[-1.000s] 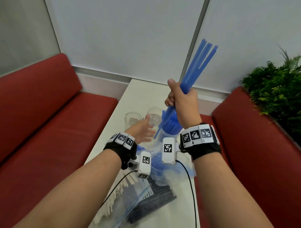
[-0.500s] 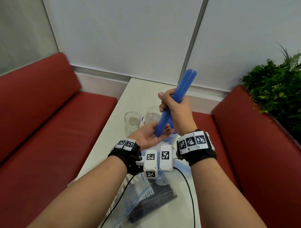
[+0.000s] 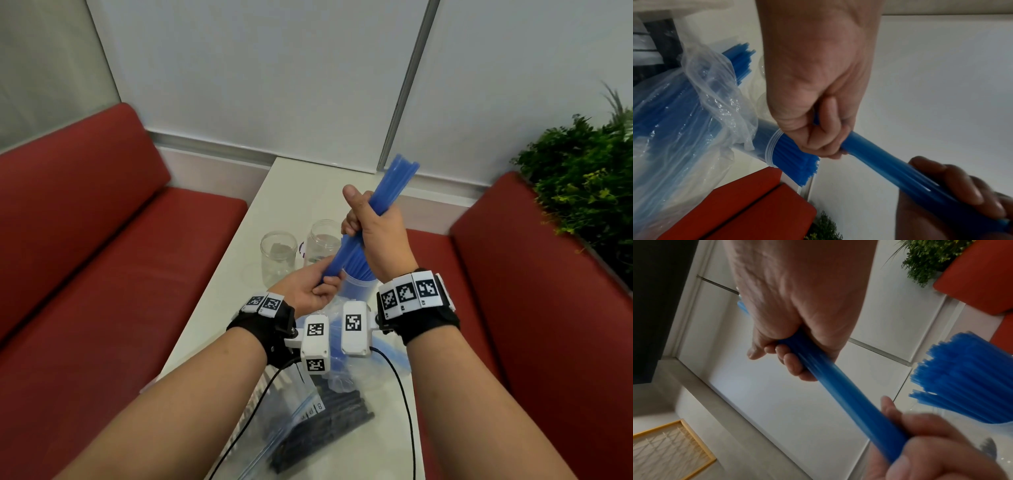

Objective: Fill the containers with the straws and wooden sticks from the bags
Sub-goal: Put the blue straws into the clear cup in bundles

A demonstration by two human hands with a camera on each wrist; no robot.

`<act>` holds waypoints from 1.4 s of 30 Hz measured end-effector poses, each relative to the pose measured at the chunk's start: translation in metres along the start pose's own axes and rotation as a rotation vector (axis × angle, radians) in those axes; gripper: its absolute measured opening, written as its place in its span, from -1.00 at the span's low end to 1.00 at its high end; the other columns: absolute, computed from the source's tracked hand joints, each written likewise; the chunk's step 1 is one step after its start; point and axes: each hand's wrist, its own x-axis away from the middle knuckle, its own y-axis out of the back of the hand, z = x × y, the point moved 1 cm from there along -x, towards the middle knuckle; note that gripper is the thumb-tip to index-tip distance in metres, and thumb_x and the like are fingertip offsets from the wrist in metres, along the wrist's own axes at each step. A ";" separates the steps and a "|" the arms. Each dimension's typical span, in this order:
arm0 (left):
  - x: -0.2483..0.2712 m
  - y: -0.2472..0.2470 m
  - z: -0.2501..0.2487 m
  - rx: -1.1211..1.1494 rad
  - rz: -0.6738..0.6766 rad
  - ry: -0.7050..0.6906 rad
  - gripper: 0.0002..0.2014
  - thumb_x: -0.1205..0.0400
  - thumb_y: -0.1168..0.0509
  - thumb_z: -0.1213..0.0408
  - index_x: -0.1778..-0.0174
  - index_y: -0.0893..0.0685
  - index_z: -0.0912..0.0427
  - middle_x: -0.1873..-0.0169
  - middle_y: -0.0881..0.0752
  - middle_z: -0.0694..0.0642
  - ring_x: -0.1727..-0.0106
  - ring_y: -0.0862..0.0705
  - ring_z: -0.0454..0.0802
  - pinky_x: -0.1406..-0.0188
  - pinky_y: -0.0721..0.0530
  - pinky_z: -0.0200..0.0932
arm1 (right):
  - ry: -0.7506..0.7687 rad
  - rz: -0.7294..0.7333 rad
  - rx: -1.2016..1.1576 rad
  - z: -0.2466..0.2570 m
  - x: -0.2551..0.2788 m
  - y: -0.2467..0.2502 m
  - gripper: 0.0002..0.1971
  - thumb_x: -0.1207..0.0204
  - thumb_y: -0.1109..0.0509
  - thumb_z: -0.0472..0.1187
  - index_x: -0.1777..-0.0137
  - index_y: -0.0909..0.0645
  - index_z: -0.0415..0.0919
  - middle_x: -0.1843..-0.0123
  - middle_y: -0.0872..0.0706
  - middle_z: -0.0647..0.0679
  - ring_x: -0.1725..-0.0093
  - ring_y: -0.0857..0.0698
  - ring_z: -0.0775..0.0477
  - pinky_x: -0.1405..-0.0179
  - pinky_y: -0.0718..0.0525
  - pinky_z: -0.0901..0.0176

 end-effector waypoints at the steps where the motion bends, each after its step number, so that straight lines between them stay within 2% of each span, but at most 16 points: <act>1: -0.004 0.003 0.000 -0.005 -0.029 -0.019 -0.74 -0.75 -0.20 0.15 0.12 -0.53 0.30 0.42 -0.51 0.11 0.70 -0.36 -0.20 0.87 -0.15 -0.44 | -0.013 0.001 0.055 -0.004 -0.001 0.005 -0.59 -0.57 -0.56 -0.05 0.43 -0.46 -0.03 0.47 -0.52 -0.05 0.39 -0.54 -0.07 0.19 -0.60 0.03; 3: -0.011 0.013 -0.002 -0.013 -0.081 -0.045 -0.76 -0.76 -0.17 0.17 0.11 -0.49 0.27 0.40 -0.40 0.07 0.71 -0.32 -0.21 0.86 -0.11 -0.45 | -0.066 0.048 0.240 -0.011 -0.004 0.018 -0.65 -0.56 -0.56 -0.06 0.40 -0.56 -0.09 0.35 -0.65 -0.13 0.26 -0.63 -0.08 0.12 -0.63 0.01; 6: -0.022 0.028 -0.008 -0.056 -0.122 -0.040 -0.80 -0.76 -0.18 0.21 0.11 -0.48 0.25 0.39 -0.34 0.05 0.71 -0.30 -0.22 0.85 -0.11 -0.45 | -0.189 0.233 0.506 -0.009 -0.017 0.040 -0.78 -0.55 -0.53 -0.09 0.22 -0.71 -0.23 0.26 -0.72 -0.26 0.28 -0.63 -0.05 0.26 -0.61 0.09; 8: -0.028 0.032 -0.012 -0.085 -0.137 -0.053 -0.84 -0.75 -0.21 0.22 0.06 -0.51 0.25 0.39 -0.38 0.06 0.68 -0.34 -0.21 0.83 -0.16 -0.45 | -0.272 0.339 0.527 -0.006 -0.027 0.051 -0.81 -0.57 -0.52 -0.17 0.11 -0.74 -0.32 0.28 -0.76 -0.29 0.35 -0.69 -0.05 0.35 -0.66 0.15; 11: -0.038 0.037 -0.020 -0.178 -0.197 -0.134 -0.85 -0.73 -0.27 0.25 -0.03 -0.60 0.28 0.34 -0.59 0.15 0.52 -0.53 -0.12 0.65 -0.43 -0.41 | -0.308 0.325 0.523 -0.006 -0.039 0.064 -0.87 -0.59 -0.51 -0.23 0.08 -0.77 -0.32 0.31 -0.78 -0.27 0.43 -0.71 -0.02 0.35 -0.72 0.28; 14: -0.049 0.051 -0.026 -0.601 -0.381 -0.233 -0.84 -0.74 -0.20 0.33 -0.03 -0.65 0.33 0.20 -0.66 0.20 0.33 -0.62 0.00 0.40 -0.56 -0.23 | -0.291 0.228 0.667 -0.017 -0.047 0.076 -0.89 -0.58 -0.50 -0.24 0.10 -0.75 -0.30 0.34 -0.77 -0.24 0.44 -0.71 -0.01 0.33 -0.69 0.33; 16: -0.056 0.065 -0.030 -1.048 -0.524 -0.331 -0.82 -0.71 -0.21 0.38 -0.04 -0.71 0.34 0.13 -0.68 0.19 0.22 -0.65 0.05 0.26 -0.64 -0.14 | -0.269 0.160 0.756 -0.026 -0.052 0.084 -0.90 -0.57 -0.48 -0.26 0.16 -0.72 -0.24 0.37 -0.75 -0.22 0.46 -0.69 0.01 0.35 -0.67 0.36; 17: -0.060 0.072 -0.031 -1.293 -0.557 -0.371 -0.80 -0.70 -0.21 0.40 -0.06 -0.75 0.33 0.07 -0.72 0.18 0.09 -0.69 0.07 0.08 -0.68 -0.10 | -0.254 0.131 0.781 -0.029 -0.056 0.088 -0.89 -0.57 -0.48 -0.27 0.19 -0.70 -0.20 0.38 -0.74 -0.21 0.47 -0.68 0.02 0.36 -0.66 0.35; 19: -0.068 0.085 -0.031 -1.679 -0.494 -0.369 -0.74 -0.68 -0.18 0.49 -0.11 -0.77 0.29 -0.12 -0.74 0.18 -0.14 -0.69 0.10 -0.17 -0.62 -0.13 | -0.233 0.085 0.799 -0.036 -0.062 0.094 -0.87 -0.58 -0.47 -0.28 0.22 -0.68 -0.19 0.39 -0.73 -0.19 0.49 -0.67 0.04 0.40 -0.65 0.36; 22: -0.083 0.098 -0.026 -2.054 -0.284 -0.227 -0.67 -0.65 -0.18 0.50 -0.28 -0.69 0.20 -0.26 -0.66 0.18 -0.26 -0.62 0.11 -0.16 -0.51 -0.21 | -0.250 0.075 0.827 -0.048 -0.072 0.097 -0.90 -0.57 -0.47 -0.31 0.18 -0.70 -0.25 0.36 -0.74 -0.22 0.49 -0.68 0.04 0.43 -0.64 0.37; 25: -0.096 0.105 -0.015 -2.400 -0.080 -0.078 -0.59 -0.67 -0.23 0.28 -0.46 -0.53 0.05 -0.35 -0.59 0.14 -0.33 -0.56 0.16 -0.25 -0.54 0.05 | -0.298 0.061 0.844 -0.066 -0.075 0.096 -0.91 -0.55 -0.49 -0.31 0.18 -0.70 -0.28 0.33 -0.77 -0.29 0.46 -0.70 -0.02 0.39 -0.70 0.30; 27: -0.103 0.112 -0.008 -2.592 -0.011 -0.018 -0.48 -0.67 -0.24 0.21 -0.58 -0.37 -0.02 -0.41 -0.50 0.12 -0.39 -0.50 0.20 -0.26 -0.51 0.20 | -0.316 0.033 0.831 -0.077 -0.076 0.095 -0.92 -0.55 -0.49 -0.32 0.16 -0.70 -0.32 0.31 -0.78 -0.34 0.44 -0.72 -0.07 0.30 -0.76 0.18; 30: -0.110 0.120 0.000 -2.726 0.015 0.038 -0.34 -0.66 -0.26 0.24 -0.67 -0.17 -0.04 -0.50 -0.39 0.11 -0.48 -0.39 0.20 -0.36 -0.38 0.33 | -0.331 0.023 0.807 -0.084 -0.079 0.096 -0.92 -0.56 -0.50 -0.33 0.12 -0.71 -0.35 0.28 -0.79 -0.37 0.43 -0.72 -0.09 0.21 -0.79 0.05; 33: -0.116 0.122 0.005 -2.795 0.010 0.079 -0.36 -0.70 -0.22 0.21 -0.69 -0.12 -0.04 -0.51 -0.37 0.13 -0.49 -0.38 0.21 -0.40 -0.32 0.33 | -0.319 0.020 0.807 -0.081 -0.087 0.100 -0.91 -0.55 -0.52 -0.30 0.10 -0.72 -0.34 0.32 -0.79 -0.31 0.46 -0.72 -0.05 0.22 -0.81 0.11; 37: -0.116 0.121 0.007 -2.817 -0.012 0.058 -0.48 -0.73 -0.16 0.24 -0.64 -0.25 0.02 -0.44 -0.43 0.16 -0.42 -0.46 0.23 -0.40 -0.31 0.29 | -0.311 -0.005 0.821 -0.082 -0.093 0.102 -0.89 -0.55 -0.53 -0.30 0.08 -0.73 -0.36 0.31 -0.79 -0.31 0.49 -0.71 0.00 0.33 -0.78 0.27; 42: -0.111 0.114 0.007 -2.829 0.034 0.017 -0.71 -0.74 -0.10 0.28 -0.38 -0.52 0.13 -0.27 -0.58 0.15 -0.27 -0.58 0.19 -0.31 -0.37 0.09 | -0.385 -0.022 0.832 -0.098 -0.087 0.098 -0.85 -0.58 -0.49 -0.31 0.05 -0.72 -0.46 0.28 -0.78 -0.37 0.47 -0.68 -0.02 0.13 -0.81 0.02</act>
